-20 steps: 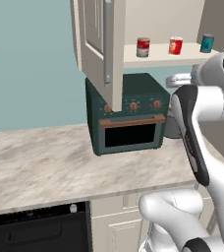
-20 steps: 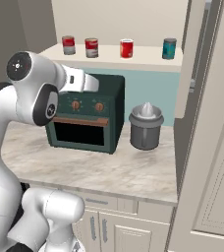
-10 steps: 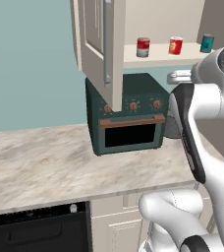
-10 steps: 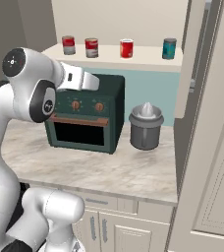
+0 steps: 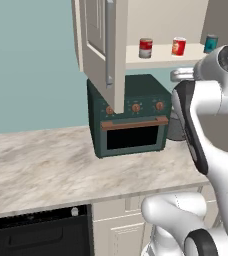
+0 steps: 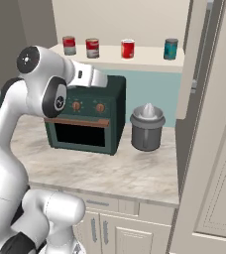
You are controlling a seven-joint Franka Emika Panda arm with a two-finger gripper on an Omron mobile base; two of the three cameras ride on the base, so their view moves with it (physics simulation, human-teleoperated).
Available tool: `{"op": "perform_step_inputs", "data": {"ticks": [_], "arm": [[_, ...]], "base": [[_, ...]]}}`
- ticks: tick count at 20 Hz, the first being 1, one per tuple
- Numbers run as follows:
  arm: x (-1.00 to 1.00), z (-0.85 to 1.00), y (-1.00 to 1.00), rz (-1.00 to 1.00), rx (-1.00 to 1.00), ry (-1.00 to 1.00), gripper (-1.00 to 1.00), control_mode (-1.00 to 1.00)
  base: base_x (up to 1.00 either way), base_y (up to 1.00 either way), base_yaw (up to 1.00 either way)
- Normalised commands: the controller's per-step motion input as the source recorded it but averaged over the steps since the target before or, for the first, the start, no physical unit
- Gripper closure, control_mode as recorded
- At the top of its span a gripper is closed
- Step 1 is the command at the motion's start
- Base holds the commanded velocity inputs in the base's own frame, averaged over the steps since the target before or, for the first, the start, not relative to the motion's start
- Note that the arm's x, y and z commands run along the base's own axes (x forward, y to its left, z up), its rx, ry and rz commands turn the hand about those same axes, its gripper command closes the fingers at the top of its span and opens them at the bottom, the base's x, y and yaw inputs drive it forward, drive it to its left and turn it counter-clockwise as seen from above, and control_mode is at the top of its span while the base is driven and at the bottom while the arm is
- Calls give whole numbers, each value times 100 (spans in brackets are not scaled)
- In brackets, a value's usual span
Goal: Stack two cans on top of the other two cans in the cabinet.
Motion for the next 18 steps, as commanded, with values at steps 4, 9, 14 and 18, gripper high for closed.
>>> {"op": "perform_step_inputs", "data": {"ticks": [4,9,14,18], "arm": [[32,1,-13,0,0,0,-100,-100],[30,7,-14,0,0,0,-100,-100],[25,8,-11,0,0,0,-100,-100],[8,14,-6,0,0,0,-100,-100]], "base": [[0,0,0],[0,0,0],[0,0,0],[0,0,0]]}}
